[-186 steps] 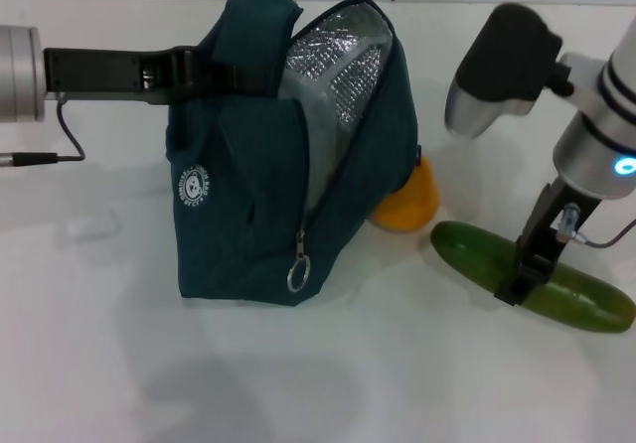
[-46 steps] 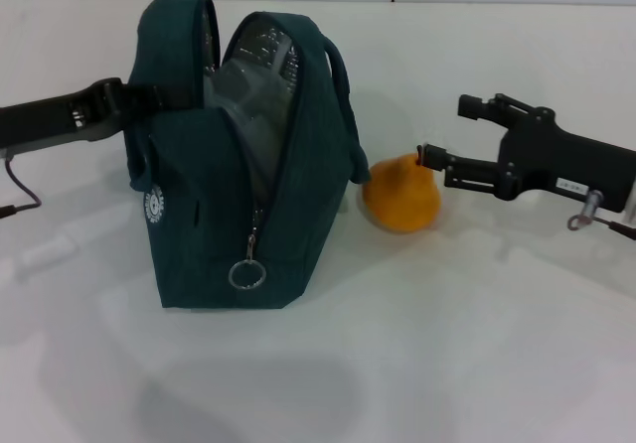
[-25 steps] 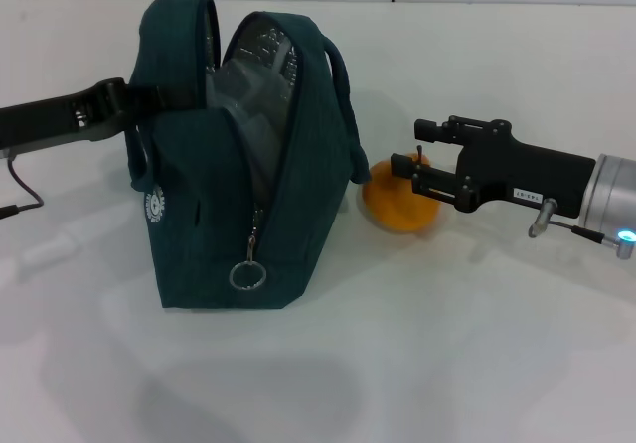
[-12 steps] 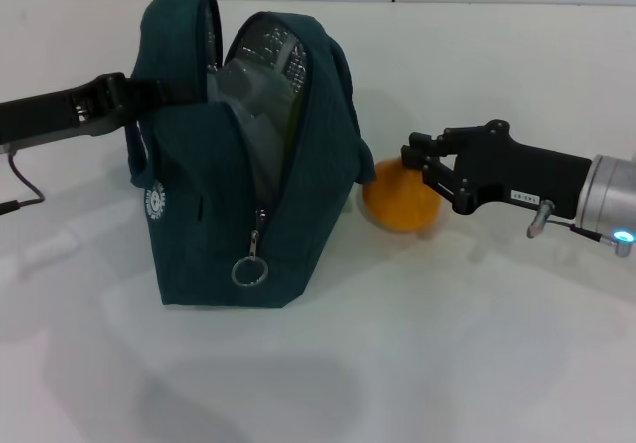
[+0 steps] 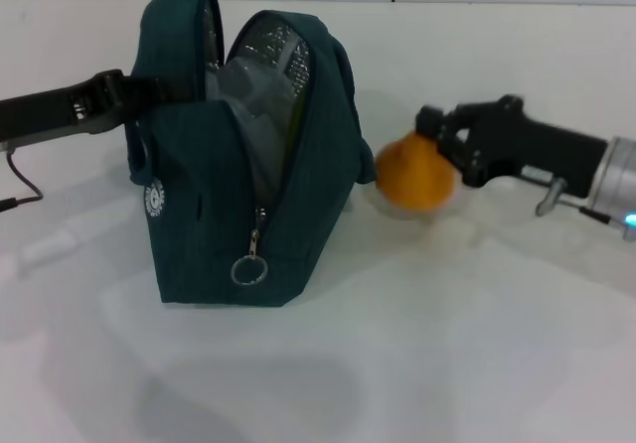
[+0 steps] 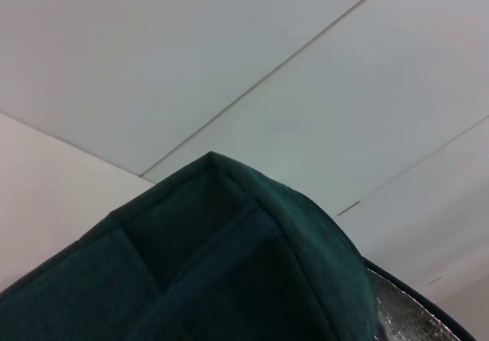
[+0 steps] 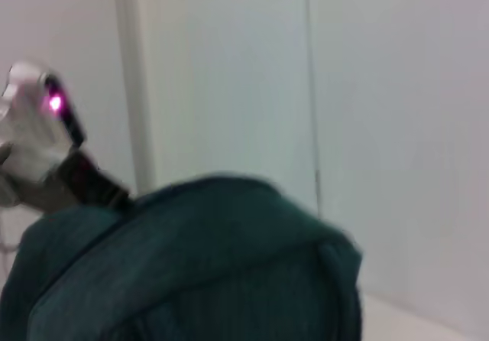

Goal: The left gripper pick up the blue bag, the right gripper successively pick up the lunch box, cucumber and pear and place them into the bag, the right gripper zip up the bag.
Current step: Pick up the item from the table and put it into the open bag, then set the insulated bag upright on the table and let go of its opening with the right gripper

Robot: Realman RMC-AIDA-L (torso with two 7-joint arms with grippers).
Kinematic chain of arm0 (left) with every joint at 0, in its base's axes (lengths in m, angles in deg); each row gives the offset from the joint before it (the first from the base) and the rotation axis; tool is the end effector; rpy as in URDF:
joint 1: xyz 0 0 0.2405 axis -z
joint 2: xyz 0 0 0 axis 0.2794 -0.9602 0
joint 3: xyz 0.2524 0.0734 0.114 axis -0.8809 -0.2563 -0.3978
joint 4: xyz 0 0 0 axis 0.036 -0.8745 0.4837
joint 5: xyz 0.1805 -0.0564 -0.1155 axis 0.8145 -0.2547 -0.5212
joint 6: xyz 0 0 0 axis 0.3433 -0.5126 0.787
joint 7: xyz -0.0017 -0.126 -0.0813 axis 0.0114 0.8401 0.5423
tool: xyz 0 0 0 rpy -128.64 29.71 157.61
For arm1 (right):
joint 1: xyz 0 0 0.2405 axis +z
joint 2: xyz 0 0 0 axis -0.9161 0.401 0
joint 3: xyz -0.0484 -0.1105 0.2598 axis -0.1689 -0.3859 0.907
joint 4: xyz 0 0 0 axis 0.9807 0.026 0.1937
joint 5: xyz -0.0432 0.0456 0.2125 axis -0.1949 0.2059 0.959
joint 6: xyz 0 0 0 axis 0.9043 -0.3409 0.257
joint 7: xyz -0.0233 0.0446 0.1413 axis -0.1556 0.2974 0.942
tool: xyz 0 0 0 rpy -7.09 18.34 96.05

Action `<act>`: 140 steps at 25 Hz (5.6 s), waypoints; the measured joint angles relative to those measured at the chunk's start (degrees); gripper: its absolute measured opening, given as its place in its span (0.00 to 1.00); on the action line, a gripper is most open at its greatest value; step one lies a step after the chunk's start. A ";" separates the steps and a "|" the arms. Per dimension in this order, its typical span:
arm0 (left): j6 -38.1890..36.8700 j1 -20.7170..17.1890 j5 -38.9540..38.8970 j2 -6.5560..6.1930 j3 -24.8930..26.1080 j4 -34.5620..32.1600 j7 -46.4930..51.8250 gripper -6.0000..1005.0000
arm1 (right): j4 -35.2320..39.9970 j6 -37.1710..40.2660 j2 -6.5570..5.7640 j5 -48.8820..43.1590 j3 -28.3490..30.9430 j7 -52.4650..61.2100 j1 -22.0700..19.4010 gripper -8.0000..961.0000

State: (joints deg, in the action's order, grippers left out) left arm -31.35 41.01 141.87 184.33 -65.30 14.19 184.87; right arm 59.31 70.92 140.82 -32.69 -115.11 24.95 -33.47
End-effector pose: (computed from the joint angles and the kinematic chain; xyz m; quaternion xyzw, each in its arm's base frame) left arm -0.3065 0.3517 0.0523 -0.7581 -0.5452 -0.3412 0.1077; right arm 0.2430 0.3893 -0.0762 -0.9170 0.1240 0.3077 0.2216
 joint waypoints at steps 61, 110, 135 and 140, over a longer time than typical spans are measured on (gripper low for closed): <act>-1.41 0.99 -0.86 0.53 -0.36 1.50 -0.34 0.04 | 2.01 2.44 0.28 23.51 -19.89 5.26 10.65 0.05; -1.24 0.27 -0.87 0.44 0.00 1.50 -0.03 0.04 | 0.49 6.60 -1.55 4.71 -10.11 4.97 -0.18 0.66; -1.33 0.26 -0.87 0.53 0.00 1.50 -0.07 0.04 | 1.14 6.45 -1.36 3.16 -9.78 3.06 0.27 0.21; -1.35 0.26 -0.87 0.53 0.00 1.49 -0.03 0.04 | 1.32 7.68 -1.67 3.08 -8.14 1.85 -0.60 0.11</act>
State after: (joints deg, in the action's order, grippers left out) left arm -32.70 41.27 140.99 184.86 -65.30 15.68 184.84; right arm 60.63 78.60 139.15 -29.61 -123.25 26.80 -34.07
